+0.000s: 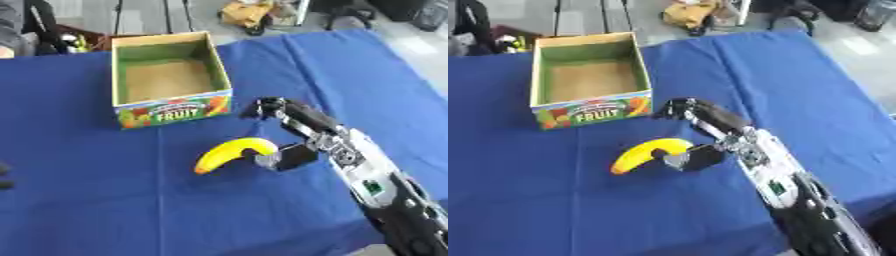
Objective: Pick up objects on the table and place them in the box.
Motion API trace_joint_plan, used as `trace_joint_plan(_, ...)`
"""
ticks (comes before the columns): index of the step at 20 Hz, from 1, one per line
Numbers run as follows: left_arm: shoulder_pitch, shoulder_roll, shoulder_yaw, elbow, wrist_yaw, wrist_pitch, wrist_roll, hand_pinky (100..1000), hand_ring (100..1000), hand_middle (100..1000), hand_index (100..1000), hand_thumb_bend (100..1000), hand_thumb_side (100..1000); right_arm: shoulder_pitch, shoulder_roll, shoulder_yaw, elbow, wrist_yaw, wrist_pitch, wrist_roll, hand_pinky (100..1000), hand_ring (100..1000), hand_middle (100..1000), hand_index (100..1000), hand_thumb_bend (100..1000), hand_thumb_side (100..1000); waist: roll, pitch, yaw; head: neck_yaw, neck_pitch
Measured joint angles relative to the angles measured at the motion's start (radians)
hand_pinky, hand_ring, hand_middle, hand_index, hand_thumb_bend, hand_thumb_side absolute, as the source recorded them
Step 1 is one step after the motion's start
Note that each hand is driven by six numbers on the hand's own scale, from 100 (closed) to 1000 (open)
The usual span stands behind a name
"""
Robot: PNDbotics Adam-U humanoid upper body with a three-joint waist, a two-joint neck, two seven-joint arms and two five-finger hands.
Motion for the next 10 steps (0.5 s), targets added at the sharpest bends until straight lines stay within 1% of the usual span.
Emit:
trace_joint_plan(4, 0.0, 0.0, 0.0, 0.0, 0.0, 0.0, 0.0, 641, 684, 601, 647, 280, 1000, -0.003, -0.001, 0.0, 0.008, 0.006, -0.004, 0.005, 686, 773, 779, 845, 397, 547, 0.001, 0.0, 0.0, -0.001, 0.0)
trace_joint_plan(10, 0.0, 0.0, 0.0, 0.0, 0.0, 0.001, -0.002, 641, 683, 601, 647, 279, 1000, -0.025, -0.015, 0.003, 0.028, 0.019, -0.008, 0.022, 684, 770, 772, 845, 395, 540, 0.001, 0.0, 0.002, -0.005, 0.0)
